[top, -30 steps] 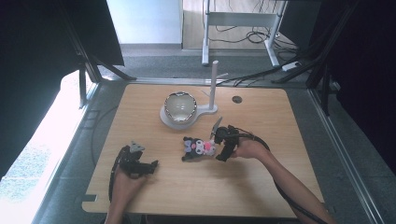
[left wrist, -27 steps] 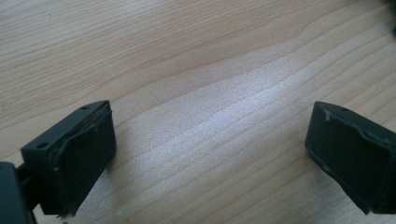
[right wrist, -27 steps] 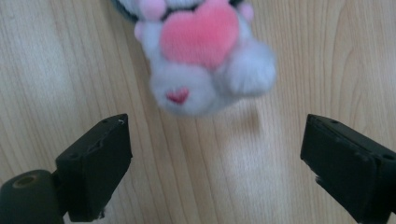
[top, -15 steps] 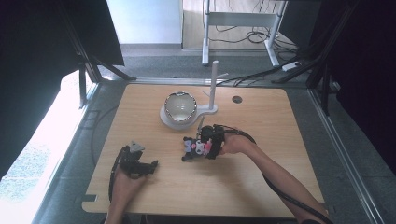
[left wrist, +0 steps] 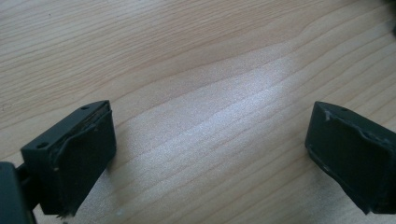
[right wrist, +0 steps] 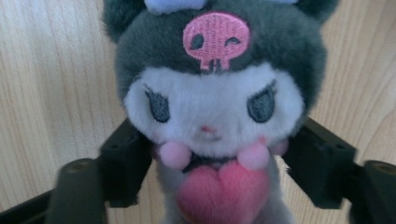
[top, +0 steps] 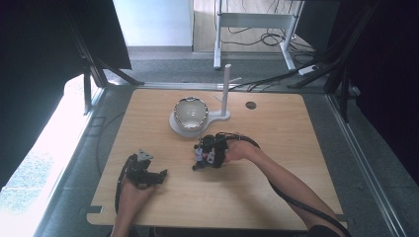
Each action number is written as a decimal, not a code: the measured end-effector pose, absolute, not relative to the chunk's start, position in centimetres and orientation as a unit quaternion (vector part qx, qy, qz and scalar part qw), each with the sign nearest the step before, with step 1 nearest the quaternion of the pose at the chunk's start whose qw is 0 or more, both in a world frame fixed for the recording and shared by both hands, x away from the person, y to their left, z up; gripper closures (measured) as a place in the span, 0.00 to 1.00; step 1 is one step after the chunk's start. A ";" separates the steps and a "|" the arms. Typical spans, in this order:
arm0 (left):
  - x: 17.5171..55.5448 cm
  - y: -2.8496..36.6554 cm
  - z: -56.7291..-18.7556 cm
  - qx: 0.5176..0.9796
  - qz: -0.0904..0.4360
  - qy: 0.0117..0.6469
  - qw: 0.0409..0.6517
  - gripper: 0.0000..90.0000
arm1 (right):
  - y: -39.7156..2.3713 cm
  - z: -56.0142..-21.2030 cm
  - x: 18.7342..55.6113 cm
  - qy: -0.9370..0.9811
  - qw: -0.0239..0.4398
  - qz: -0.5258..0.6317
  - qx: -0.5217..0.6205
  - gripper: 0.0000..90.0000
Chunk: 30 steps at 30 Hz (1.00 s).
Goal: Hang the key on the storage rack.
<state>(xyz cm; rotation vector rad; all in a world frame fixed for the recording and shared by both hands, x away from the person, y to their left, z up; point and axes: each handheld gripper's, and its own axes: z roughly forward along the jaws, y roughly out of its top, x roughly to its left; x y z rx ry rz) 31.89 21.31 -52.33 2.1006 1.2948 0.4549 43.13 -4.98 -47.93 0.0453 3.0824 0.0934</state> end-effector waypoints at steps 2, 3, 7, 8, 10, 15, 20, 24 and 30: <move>31.9 21.3 -52.3 0.796 0.173 0.491 0.311 0.02 | -4.8 -48.1 43.1 0.999 0.028 0.016 0.009 0.39; 31.9 21.3 -52.3 0.796 0.172 0.490 0.311 0.02 | -4.8 -48.2 43.2 0.999 0.027 0.016 0.009 0.42; 31.9 21.3 -52.3 0.796 0.173 0.490 0.311 0.02 | -4.8 -47.9 43.2 1.000 0.023 0.011 0.018 0.48; 31.9 21.3 -52.3 0.796 0.173 0.490 0.311 0.02 | -4.8 -47.7 43.2 0.999 0.021 0.012 0.021 0.49; 31.9 21.3 -52.3 0.796 0.173 0.490 0.311 0.02 | -4.9 -47.4 43.2 0.999 0.017 0.016 0.027 0.49; 31.9 21.3 -52.3 0.796 0.173 0.490 0.311 0.02 | -5.5 -46.2 43.3 0.999 0.016 0.025 0.027 0.50; 31.9 21.3 -52.3 0.796 0.172 0.491 0.311 0.02 | -6.4 -44.7 43.4 0.999 0.015 0.041 0.022 0.50; 31.9 21.3 -52.3 0.796 0.173 0.489 0.311 0.02 | -7.3 -43.6 43.5 0.998 0.009 0.051 0.026 0.50; 31.9 21.3 -52.3 0.796 0.173 0.489 0.311 0.02 | -8.7 -42.0 43.8 0.997 0.003 0.060 0.040 0.50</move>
